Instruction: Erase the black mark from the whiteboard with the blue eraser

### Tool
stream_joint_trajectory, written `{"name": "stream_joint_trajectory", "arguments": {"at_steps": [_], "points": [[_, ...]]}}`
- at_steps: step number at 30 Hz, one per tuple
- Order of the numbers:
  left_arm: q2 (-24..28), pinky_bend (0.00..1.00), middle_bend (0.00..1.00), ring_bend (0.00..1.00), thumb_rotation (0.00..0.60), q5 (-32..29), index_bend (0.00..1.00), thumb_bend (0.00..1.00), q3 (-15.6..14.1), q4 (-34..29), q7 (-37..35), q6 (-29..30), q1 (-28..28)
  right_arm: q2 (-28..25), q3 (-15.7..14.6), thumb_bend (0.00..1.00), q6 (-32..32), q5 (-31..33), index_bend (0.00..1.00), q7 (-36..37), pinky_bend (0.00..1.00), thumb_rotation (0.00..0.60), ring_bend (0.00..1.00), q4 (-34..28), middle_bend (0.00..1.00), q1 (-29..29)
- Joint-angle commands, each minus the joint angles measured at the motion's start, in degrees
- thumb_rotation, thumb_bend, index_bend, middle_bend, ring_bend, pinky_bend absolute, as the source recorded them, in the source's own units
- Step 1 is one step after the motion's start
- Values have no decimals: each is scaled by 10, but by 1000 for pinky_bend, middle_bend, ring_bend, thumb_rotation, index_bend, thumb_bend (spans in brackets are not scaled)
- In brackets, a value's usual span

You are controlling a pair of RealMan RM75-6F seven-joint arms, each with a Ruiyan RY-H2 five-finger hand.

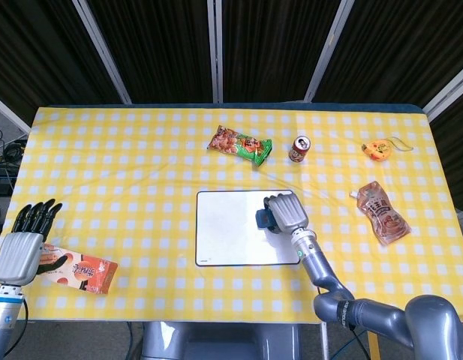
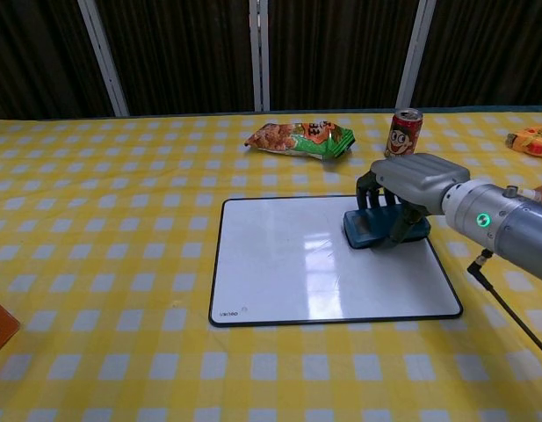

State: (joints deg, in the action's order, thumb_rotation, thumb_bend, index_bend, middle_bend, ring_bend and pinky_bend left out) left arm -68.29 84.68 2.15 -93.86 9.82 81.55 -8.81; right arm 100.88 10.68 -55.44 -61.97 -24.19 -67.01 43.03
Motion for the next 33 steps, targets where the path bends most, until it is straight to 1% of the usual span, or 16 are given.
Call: {"name": "stream_joint_trajectory", "arguments": {"at_steps": [1,5,9,15,18,19,21,24,26,28,29,30,31,33], "points": [[0,0,0,0,600,1,0,31,-1,-1,1,1,0,-30,2,178,-22,-16,821,20,756,600,706,-21,687,-17],[1,0,0,0,600,5,0,31,-2,-3,1,4,1,-68,-6,174,-48,-35,818,32,752,600,706,-55,686,-39],[1,0,0,0,600,18,0,32,-6,-9,7,11,3,-113,-29,172,-81,-57,811,44,735,600,699,-104,675,-75],[1,0,0,0,600,33,0,31,-12,-14,15,22,7,-132,-42,171,-89,-60,788,56,667,600,654,-116,636,-101],[1,0,0,0,600,39,0,31,-13,-17,18,28,9,-135,-45,170,-91,-64,757,60,604,600,624,-115,602,-107],[1,0,0,0,600,41,0,31,-14,-18,19,30,10,-135,-46,169,-91,-64,735,62,568,600,604,-114,580,-109],[1,0,0,0,600,44,0,31,-15,-19,20,32,11,-135,-46,164,-89,-64,686,66,495,600,559,-110,531,-112],[1,0,0,0,600,49,0,31,-16,-21,23,37,14,-134,-46,151,-79,-55,563,71,319,600,408,-103,405,-117],[1,0,0,0,600,52,0,32,-17,-22,23,40,15,-135,-46,144,-75,-48,435,64,161,600,240,-99,270,-119],[1,0,0,0,600,53,0,32,-17,-23,23,42,16,-138,-45,139,-74,-42,329,55,56,600,114,-97,156,-122],[2,0,0,0,600,54,0,32,-17,-23,23,42,16,-139,-43,137,-75,-41,280,54,23,600,60,-97,106,-123],[2,0,0,0,600,54,0,31,-17,-23,23,43,17,-140,-43,137,-77,-40,257,53,11,600,36,-98,80,-125],[2,0,0,0,600,54,0,32,-17,-23,23,43,17,-141,-42,135,-78,-40,228,53,2,600,14,-99,50,-126],[2,0,0,0,600,57,0,31,-17,-24,23,45,17,-145,-41,131,-81,-40,182,55,0,600,0,-103,14,-130]]}}
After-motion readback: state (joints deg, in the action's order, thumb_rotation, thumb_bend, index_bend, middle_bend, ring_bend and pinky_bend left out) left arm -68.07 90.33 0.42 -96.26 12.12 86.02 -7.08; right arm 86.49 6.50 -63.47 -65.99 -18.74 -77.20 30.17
